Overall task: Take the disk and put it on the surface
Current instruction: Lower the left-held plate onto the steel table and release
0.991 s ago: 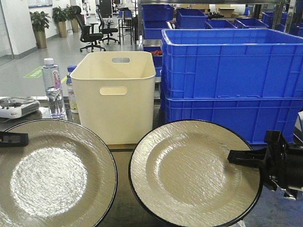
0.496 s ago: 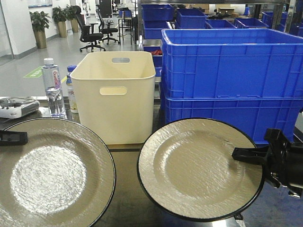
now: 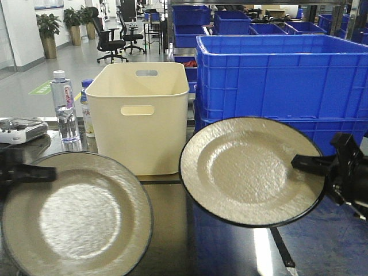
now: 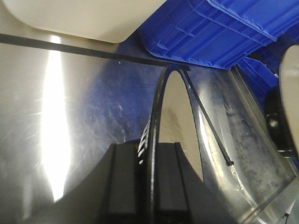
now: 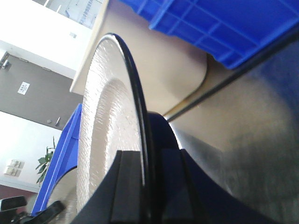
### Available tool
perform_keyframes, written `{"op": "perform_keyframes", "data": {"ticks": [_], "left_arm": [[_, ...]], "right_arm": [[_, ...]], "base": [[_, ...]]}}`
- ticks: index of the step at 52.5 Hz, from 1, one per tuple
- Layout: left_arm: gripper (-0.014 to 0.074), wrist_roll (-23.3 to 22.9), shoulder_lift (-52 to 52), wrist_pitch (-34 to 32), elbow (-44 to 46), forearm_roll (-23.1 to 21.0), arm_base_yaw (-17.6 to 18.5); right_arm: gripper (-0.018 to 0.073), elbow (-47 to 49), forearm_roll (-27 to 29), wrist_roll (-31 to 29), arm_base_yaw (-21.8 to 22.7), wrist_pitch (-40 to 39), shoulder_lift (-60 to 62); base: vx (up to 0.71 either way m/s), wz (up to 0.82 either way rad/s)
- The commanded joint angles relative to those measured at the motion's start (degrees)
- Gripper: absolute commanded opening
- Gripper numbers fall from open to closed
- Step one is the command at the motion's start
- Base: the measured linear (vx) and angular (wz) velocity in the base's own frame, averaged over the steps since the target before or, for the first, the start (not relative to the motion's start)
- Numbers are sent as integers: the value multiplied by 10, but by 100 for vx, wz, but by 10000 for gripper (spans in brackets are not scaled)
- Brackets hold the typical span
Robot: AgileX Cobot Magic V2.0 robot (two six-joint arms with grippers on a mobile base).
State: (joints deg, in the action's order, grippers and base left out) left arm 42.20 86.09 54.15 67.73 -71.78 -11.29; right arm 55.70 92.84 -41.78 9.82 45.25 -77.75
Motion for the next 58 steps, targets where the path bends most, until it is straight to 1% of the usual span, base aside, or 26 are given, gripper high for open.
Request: {"op": "perform_keyframes", "data": {"ticks": [1,6,13,17,22,27,33,35,43,46,51,55,58], "left_arm": [[-6,13,5,-52,19,-118,41],[-5,30,42,-96,19,-168,75],[-5,56,102,-96,19,-242,114],[-1,74,129,-97,19,-269,131],[16,93,158,-97,19,-287,147],[55,110,175,-97,19,-288,159],[142,123,183,-94,19,-288,162],[182,129,183,-91,19,-288,162],[380,180,183,-73,19,-285,162],[454,205,183,-73,19,-275,162],[552,254,183,-81,19,-255,159],[600,289,181,-100,19,-231,154],[615,310,178,-112,19,-211,147]], "right_arm": [[-9,44,97,-5,2,25,21],[-9,66,97,-5,2,25,21],[-9,84,97,-5,2,26,21],[-9,84,97,-6,2,26,21],[-9,84,95,-9,2,24,21],[-9,84,95,-19,2,27,21],[-9,84,95,-24,2,33,21],[-9,84,95,-24,2,34,21],[-9,84,95,-24,2,38,21],[-9,84,95,-24,2,42,21],[-9,84,93,-24,2,43,21],[-9,84,93,-25,2,43,21],[-9,84,90,-25,2,44,21]], "base": [[0,0],[0,0],[0,0],[0,0],[0,0],[0,0],[0,0],[0,0],[0,0],[0,0],[0,0],[0,0],[0,0]]}}
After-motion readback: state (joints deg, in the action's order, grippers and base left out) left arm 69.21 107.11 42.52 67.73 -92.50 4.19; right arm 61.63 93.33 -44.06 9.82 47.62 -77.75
